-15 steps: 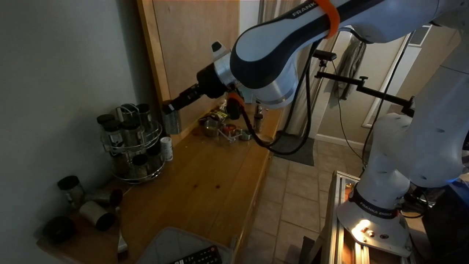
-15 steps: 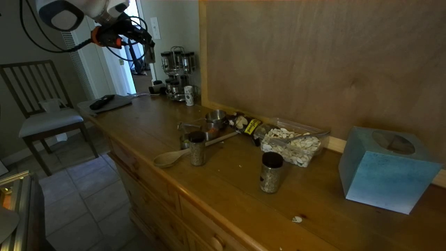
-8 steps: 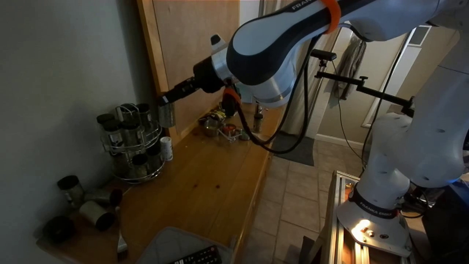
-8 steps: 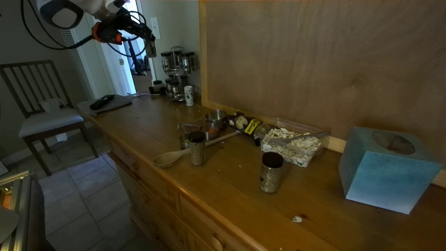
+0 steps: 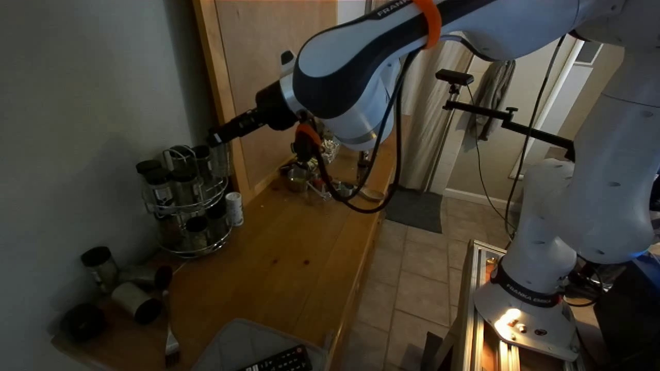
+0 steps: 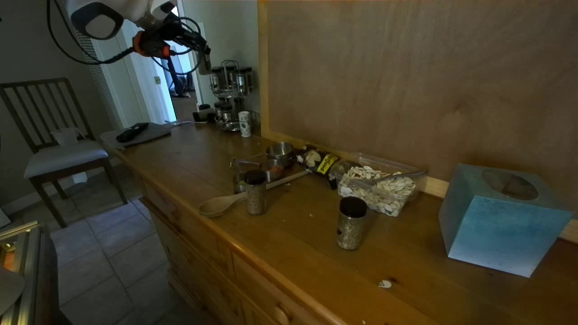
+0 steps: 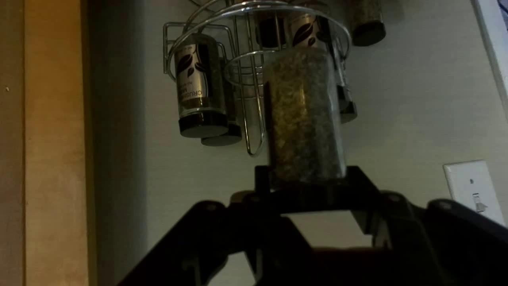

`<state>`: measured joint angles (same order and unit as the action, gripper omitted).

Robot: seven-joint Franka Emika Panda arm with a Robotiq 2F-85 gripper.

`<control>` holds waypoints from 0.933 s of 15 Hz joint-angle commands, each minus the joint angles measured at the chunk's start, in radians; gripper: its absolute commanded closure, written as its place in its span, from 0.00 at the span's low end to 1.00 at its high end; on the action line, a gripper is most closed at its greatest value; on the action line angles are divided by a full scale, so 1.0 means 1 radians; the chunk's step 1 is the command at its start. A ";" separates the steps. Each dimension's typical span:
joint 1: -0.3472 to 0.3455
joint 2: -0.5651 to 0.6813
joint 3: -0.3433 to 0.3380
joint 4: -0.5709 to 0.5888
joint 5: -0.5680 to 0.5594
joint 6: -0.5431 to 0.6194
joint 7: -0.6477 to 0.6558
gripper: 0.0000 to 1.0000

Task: Put the spice bottle on the rack

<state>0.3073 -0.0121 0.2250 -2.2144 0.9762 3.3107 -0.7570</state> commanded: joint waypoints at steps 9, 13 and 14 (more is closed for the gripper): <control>-0.064 0.173 0.037 0.045 -0.377 0.178 0.291 0.75; -0.106 0.208 0.062 0.026 -0.419 0.218 0.314 0.75; -0.121 0.215 0.074 0.024 -0.435 0.223 0.328 0.75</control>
<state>0.2379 0.1830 0.2596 -2.1788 0.6103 3.4897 -0.4890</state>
